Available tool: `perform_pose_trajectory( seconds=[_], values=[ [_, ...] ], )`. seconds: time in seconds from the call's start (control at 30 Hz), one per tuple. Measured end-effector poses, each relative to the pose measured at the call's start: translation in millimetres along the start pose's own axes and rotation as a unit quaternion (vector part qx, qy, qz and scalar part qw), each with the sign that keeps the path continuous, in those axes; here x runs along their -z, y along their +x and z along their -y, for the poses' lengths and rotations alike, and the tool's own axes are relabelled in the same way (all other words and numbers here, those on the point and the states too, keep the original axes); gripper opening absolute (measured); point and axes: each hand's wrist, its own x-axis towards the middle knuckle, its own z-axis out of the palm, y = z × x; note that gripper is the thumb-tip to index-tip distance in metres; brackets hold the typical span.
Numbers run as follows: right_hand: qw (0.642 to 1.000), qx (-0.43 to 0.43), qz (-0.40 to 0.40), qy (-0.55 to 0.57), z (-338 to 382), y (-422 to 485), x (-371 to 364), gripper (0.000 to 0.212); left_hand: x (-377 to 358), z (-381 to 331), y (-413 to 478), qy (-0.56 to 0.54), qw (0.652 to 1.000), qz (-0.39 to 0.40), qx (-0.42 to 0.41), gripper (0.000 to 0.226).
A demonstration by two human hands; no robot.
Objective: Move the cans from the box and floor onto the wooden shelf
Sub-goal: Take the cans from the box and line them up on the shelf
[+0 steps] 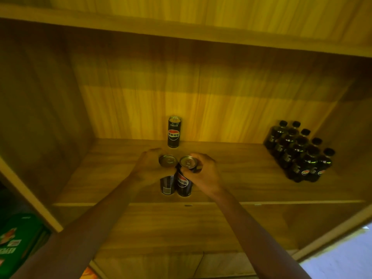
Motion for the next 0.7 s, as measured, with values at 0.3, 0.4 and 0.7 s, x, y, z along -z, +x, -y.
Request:
perform_pose_trajectory(
  seconds=[0.3,0.4,0.7],
  values=[
    [0.999,-0.04,-0.037,0.006,-30,-19,-20,0.063,-16,29,-6,-0.045,0.998,-0.037,0.008,0.06],
    [0.998,-0.047,-0.034,0.001,-40,-17,-29,0.066,-26,35,-8,-0.071,0.996,-0.043,0.01,0.06],
    [0.996,-0.061,0.008,0.058,-44,18,-24,0.054,-27,39,34,-0.084,0.995,-0.051,0.017,0.061]
  ],
)
